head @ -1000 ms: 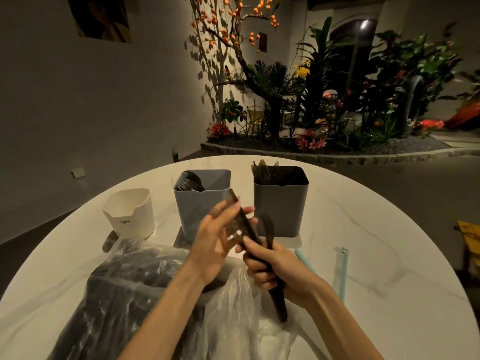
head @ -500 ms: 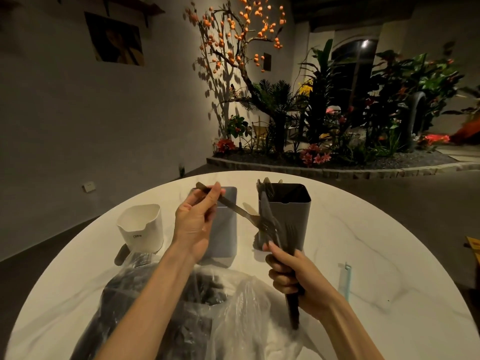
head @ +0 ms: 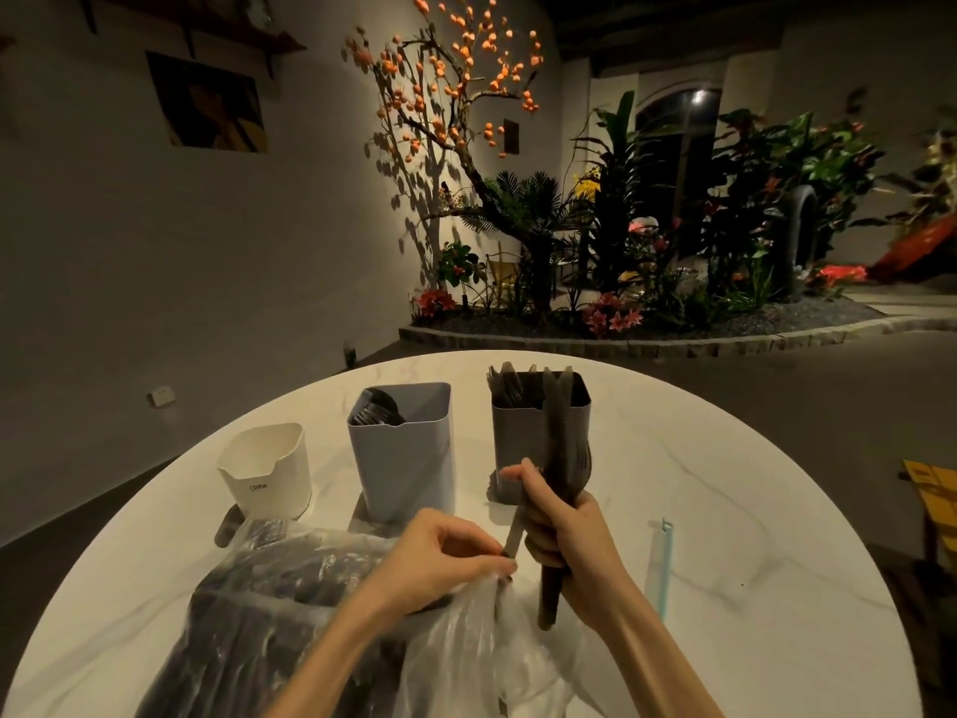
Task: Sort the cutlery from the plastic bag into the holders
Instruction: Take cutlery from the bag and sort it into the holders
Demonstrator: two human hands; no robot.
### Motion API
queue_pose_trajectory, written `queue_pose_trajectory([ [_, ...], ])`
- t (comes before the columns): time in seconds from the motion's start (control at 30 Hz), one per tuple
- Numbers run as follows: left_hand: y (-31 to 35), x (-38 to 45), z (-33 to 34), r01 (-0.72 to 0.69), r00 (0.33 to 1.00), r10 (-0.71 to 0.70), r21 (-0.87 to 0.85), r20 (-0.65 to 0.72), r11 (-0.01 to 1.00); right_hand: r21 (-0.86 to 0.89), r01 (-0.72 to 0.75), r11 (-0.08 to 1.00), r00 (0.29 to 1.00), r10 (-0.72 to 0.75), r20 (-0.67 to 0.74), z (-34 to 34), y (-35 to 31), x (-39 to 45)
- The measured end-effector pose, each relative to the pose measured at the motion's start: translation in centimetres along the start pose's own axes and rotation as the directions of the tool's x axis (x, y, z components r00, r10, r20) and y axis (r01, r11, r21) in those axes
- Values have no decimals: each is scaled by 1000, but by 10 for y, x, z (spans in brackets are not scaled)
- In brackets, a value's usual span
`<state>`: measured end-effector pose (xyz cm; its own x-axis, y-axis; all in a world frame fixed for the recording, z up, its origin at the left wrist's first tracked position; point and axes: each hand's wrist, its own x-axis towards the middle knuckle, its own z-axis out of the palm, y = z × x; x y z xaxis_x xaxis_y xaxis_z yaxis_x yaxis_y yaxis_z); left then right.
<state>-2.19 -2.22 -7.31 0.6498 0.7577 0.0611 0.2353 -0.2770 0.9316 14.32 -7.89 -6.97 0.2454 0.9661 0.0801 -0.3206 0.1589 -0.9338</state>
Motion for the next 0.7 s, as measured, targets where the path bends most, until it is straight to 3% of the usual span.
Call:
queue_pose_trajectory([
  [0.07, 2, 3, 5, -17, 1000, 17, 20, -11, 1000, -82, 37, 996, 999, -40, -28, 5, 0, -1],
  [0.23, 13, 12, 5, -168, 979, 141, -185, -149, 968, -176, 228, 957, 966, -246, -85, 7, 3, -1],
  [0.4, 28, 20, 7, -244, 968, 231, -144, -97, 959, -360, 154, 920, 981, -184, -52, 8, 17, 0],
  [0.6, 42, 33, 14, -240, 971, 231, -221, -63, 945, -321, 186, 928, 969, -227, -95, 28, 31, 4],
  [0.7, 41, 38, 9, -230, 972, 233, -207, -11, 951, -367, 207, 907, 978, -198, 63, 21, 29, -1],
])
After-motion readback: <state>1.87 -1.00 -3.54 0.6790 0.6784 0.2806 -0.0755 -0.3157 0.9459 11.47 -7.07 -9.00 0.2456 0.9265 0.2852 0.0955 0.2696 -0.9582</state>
